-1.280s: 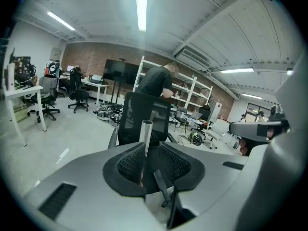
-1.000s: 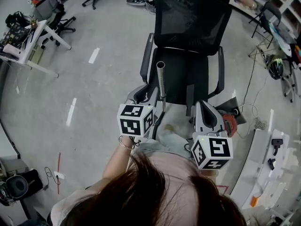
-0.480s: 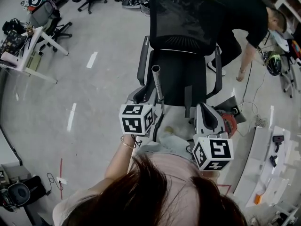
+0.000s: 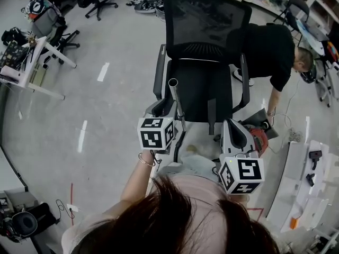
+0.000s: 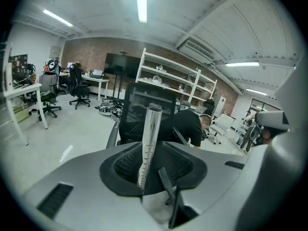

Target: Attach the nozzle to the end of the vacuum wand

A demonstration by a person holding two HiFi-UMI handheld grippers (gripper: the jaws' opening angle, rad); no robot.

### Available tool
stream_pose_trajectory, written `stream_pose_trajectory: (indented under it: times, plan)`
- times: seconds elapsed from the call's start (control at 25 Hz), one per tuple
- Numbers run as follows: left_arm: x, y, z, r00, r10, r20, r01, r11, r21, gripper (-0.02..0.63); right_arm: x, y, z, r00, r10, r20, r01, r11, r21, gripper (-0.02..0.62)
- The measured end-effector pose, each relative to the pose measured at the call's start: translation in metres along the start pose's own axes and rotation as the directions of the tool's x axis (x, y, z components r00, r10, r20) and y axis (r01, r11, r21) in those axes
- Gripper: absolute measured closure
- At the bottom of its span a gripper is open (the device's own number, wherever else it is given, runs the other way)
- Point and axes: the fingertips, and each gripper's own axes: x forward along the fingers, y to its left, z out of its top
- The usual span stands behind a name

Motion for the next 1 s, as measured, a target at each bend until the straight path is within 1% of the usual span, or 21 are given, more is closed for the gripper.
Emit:
stream_pose_trajectory:
  times: [0.32,1.0]
  plan:
    - [0.016,0.001,-0.004,1.000,-0.005,-0.031,0.005,1.000,0.013,0.483,0.002,-0.008,-0.003,1.000,-0.021,-0.008,0.021,1.000,0.014,0.572]
    - [0.038,0.003,-0.006,0.998,-0.004,-0.061,0.005,1.000,0.025,0.463,0.002,-0.021,-0.004,0.998,-0.062,-0.018,0.063,0.998,0.024,0.571]
